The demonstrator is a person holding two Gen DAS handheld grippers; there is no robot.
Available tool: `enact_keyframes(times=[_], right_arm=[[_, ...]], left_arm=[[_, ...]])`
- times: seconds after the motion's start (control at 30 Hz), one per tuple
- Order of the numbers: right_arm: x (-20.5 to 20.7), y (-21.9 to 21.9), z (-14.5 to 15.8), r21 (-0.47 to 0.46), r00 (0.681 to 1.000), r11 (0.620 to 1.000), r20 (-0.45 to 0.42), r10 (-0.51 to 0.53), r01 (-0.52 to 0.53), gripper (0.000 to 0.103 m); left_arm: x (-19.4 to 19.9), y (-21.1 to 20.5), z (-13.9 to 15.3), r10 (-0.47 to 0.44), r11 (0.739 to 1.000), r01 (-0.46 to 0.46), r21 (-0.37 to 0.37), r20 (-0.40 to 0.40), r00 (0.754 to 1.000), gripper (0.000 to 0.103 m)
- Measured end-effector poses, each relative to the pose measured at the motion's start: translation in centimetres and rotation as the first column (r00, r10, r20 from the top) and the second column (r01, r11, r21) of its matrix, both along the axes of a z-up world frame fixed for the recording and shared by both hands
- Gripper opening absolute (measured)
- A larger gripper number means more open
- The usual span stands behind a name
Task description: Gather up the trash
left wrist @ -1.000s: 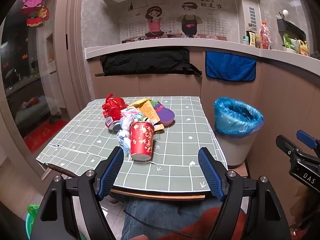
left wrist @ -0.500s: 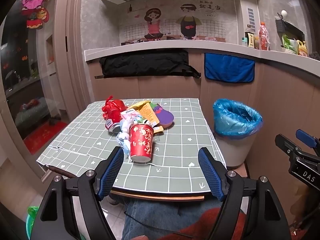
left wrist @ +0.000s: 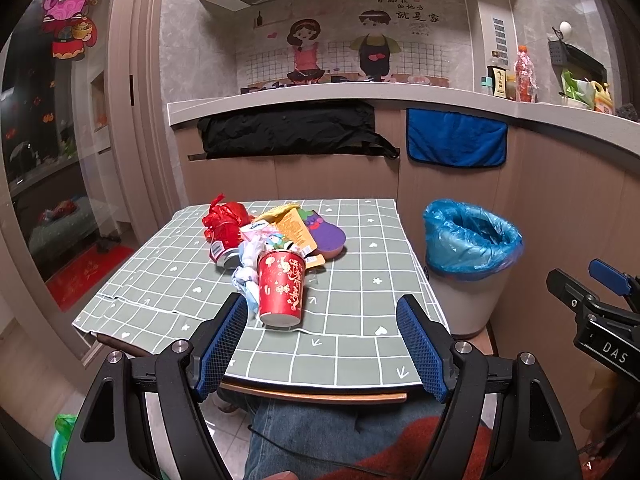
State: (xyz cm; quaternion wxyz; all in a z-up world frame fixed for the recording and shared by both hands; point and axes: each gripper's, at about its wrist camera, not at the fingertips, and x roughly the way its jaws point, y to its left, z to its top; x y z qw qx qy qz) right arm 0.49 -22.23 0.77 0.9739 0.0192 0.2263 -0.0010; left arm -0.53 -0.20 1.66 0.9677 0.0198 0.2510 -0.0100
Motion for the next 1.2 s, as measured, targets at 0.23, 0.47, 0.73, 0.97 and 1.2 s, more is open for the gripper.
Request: enact_keyframes(times=[0.23,0.47,0.73,0.97,1.2], right_arm=[[0.05,0.08,-0.35,0.001,1.0,1.0,0.0,0.0,0.0,0.085],[0.09,0.3,-0.73,-0.002,1.0,1.0,0.005,0.001,-0.001,0.085],[0.07,0.19,-0.58,-0.001,1.0,1.0,0.005,0.001,-0.001,0.085],[0.05,0.14,-0.56,0.001,1.0,1.0,0.004,0.0,0.0,0.085],[-0.15,-0.01,-0.41,0.005,1.0,1.0,0.007,-0.005,0.005,0.085]], left_arm=[[-0.08,0.01,0.18,-0.001,1.0,0.001,-0.001,0.002,1.0,0.077],[-0.13,0.0,0.15,0.001,1.0,-0.001,-0.001,0.004,1.0,0.077],[-0.36,-0.39,0.19,-0.003,1.0,0.003,-0.001,0.005,1.0,0.077],[-0.34,-0.31,0.04,-0.003,1.0,0.003,-0.002,0.007,1.0,0.077],[-0.49,-0.38,0.39,-0.005,1.0,0.005,-0.002,0.007,1.0,0.077]])
